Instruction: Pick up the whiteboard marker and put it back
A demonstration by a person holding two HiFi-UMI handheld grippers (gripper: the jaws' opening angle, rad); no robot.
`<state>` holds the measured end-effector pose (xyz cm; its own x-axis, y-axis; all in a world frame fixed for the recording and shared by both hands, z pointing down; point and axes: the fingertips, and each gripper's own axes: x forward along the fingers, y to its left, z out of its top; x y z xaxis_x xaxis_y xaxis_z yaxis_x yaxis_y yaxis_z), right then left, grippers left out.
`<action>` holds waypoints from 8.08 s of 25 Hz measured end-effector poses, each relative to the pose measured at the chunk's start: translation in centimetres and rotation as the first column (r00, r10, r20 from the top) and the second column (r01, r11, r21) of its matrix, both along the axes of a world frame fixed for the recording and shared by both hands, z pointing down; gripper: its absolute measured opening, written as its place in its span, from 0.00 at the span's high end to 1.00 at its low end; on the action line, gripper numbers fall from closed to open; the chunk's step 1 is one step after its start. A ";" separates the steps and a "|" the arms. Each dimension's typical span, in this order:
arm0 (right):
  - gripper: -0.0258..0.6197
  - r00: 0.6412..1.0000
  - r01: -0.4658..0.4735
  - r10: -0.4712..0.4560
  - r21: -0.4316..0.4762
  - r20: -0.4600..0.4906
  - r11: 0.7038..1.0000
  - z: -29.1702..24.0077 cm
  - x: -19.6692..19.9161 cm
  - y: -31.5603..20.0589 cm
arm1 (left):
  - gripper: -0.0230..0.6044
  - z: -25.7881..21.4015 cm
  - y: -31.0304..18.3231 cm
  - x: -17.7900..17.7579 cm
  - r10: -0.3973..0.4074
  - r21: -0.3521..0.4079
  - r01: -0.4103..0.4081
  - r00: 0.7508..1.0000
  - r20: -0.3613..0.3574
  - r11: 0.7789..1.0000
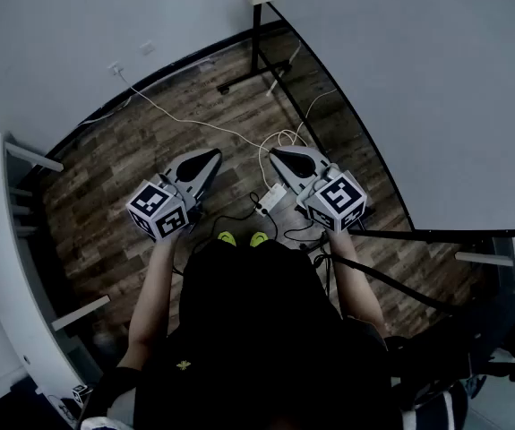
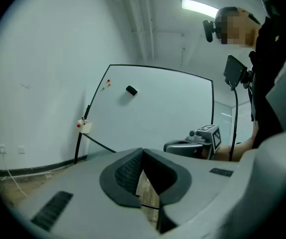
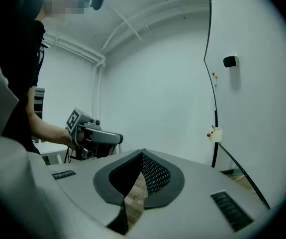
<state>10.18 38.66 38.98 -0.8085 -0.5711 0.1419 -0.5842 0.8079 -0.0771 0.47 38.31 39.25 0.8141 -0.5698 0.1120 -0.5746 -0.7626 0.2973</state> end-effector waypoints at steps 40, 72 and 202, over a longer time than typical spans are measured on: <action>0.97 0.991 0.021 -0.025 -0.030 -0.131 0.999 3.3 -1.4 -17.3 | 0.93 2.2 -16.0 -2.5 -0.063 0.008 0.063 0.996 -0.063 0.998; 0.97 0.954 -0.115 0.113 0.010 -0.278 0.993 1.3 -8.4 -46.0 | 0.93 0.4 -42.6 -8.3 0.031 0.005 -0.031 0.982 -0.184 1.000; 0.82 0.745 -0.031 0.089 0.099 -0.661 0.995 7.1 -1.7 -66.8 | 0.93 7.0 -56.0 -5.0 -0.004 -0.194 -0.032 0.984 -0.180 0.981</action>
